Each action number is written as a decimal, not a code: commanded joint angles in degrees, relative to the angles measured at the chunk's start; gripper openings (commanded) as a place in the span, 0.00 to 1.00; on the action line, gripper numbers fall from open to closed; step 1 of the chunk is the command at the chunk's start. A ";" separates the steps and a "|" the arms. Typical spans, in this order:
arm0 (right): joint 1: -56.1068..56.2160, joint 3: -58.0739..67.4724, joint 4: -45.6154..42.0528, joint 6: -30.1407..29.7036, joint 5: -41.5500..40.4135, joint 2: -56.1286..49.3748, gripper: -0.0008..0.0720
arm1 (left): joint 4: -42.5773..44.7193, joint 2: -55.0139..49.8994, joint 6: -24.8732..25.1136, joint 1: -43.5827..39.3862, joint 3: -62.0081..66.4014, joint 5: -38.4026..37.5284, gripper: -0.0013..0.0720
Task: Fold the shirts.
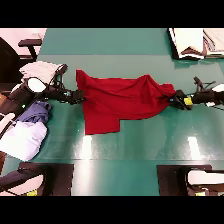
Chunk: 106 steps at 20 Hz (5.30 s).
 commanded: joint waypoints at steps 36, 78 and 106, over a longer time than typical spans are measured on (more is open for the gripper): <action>10.56 37.11 -17.81 8.35 27.04 5.07 0.03 | 15.43 -3.91 -6.27 8.55 34.64 -24.04 0.06; 6.86 5.46 -17.03 6.54 17.31 24.87 0.58 | 14.45 17.25 -7.58 10.08 -22.86 -20.70 0.70; -20.28 -34.93 -19.82 1.77 17.44 33.05 0.62 | 2.21 17.22 0.00 10.03 -22.38 -15.69 0.05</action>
